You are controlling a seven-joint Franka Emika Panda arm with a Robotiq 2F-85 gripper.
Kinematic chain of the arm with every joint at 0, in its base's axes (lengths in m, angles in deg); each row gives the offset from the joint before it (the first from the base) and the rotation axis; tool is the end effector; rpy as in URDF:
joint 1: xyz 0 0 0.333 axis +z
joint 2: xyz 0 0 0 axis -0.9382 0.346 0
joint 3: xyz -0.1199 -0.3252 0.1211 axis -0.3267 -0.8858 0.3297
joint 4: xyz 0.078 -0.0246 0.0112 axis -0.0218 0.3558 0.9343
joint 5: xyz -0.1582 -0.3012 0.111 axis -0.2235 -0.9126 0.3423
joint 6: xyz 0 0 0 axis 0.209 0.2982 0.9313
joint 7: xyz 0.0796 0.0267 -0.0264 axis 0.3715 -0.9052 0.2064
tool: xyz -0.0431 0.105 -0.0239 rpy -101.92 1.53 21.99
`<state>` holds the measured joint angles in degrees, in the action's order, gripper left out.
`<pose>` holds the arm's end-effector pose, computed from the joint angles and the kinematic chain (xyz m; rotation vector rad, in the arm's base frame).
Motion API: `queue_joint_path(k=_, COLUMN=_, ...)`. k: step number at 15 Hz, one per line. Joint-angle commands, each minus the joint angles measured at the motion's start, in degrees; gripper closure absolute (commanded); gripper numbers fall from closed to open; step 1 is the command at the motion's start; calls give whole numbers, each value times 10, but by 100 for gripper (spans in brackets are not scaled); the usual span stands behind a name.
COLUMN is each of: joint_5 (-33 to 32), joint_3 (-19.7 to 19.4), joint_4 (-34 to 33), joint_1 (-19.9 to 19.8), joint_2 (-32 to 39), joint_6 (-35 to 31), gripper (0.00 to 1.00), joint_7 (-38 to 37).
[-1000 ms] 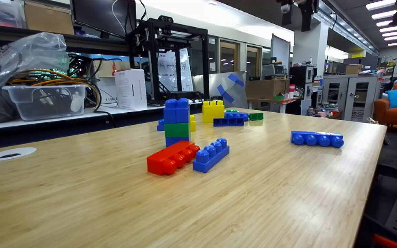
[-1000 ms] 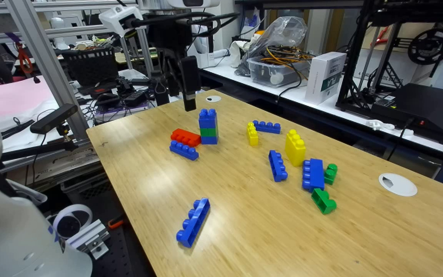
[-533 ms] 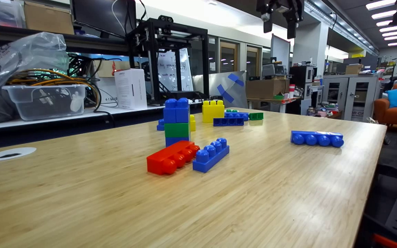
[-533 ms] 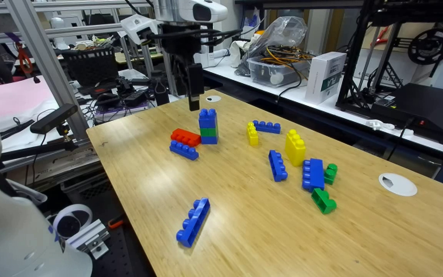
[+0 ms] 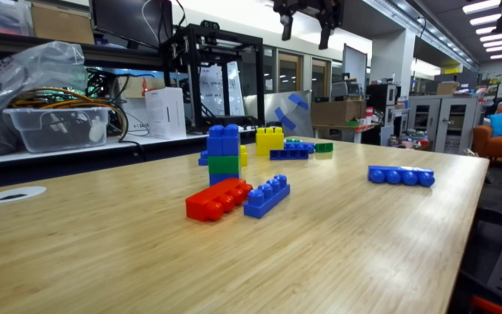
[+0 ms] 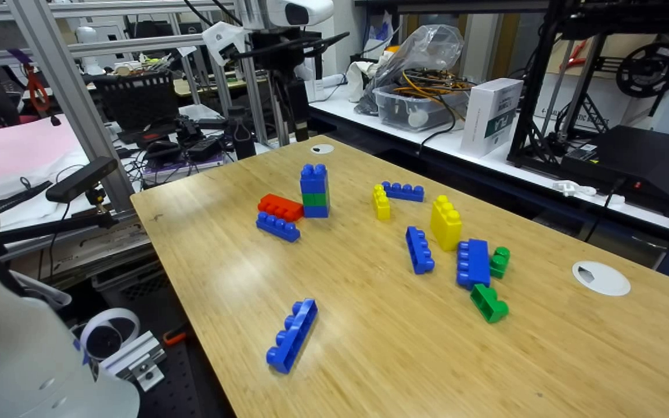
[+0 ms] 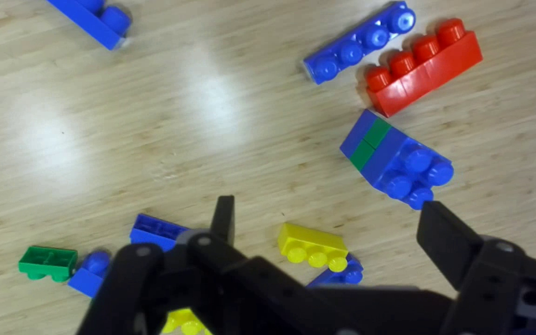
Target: Move the stack of blocks to the right then place a green block on the top
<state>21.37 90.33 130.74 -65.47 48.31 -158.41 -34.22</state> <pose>0.3797 0.1007 0.5311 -3.0295 0.2433 -0.1882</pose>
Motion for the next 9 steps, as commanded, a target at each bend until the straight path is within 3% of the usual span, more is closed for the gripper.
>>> queue_joint_path(k=1, joint_5=6, joint_3=12, joint_4=-52, joint_1=3, joint_2=83, joint_6=-32, gripper=0, joint_7=-26)
queue_joint_path(k=9, joint_5=8, joint_3=8, joint_4=-208, joint_1=23, joint_2=292, joint_6=-45, gripper=0, joint_7=-85)
